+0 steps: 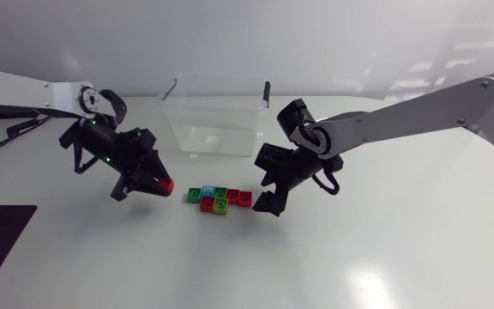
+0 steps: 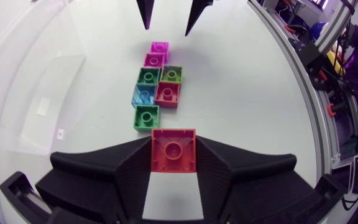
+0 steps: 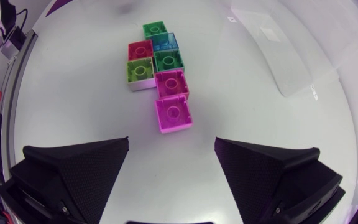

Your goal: Place the duplo bricks in the container

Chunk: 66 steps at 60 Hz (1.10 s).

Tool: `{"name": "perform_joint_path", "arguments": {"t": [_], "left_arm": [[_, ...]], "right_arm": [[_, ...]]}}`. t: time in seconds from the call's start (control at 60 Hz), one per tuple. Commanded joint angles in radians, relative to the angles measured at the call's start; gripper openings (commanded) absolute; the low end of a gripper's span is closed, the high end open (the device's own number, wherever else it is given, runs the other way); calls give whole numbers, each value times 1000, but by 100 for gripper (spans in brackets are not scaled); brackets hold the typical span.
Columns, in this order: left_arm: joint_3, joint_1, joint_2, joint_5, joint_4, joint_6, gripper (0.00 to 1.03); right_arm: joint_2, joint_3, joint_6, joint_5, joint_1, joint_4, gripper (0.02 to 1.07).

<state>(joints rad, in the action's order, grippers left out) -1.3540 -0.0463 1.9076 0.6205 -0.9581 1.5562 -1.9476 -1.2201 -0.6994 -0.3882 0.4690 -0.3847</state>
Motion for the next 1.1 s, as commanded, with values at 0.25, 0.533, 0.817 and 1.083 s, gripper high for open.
{"name": "perform_joint_path", "arguments": {"t": [0.25,0.533,0.817,1.083], "left_arm": [[-203,14,-125,65,-25,-99,25],[-435,-29,24,71,76,-308,25],[-652,-55,200,41,196,-509,25],[-801,-59,332,2,196,-564,25]], "right_arm": [[-85,-96,-84,34,36,-20,102],[-131,-142,-129,49,34,-42,102],[-175,-236,-134,111,69,-134,93],[-201,-286,-118,161,95,-201,81]]}}
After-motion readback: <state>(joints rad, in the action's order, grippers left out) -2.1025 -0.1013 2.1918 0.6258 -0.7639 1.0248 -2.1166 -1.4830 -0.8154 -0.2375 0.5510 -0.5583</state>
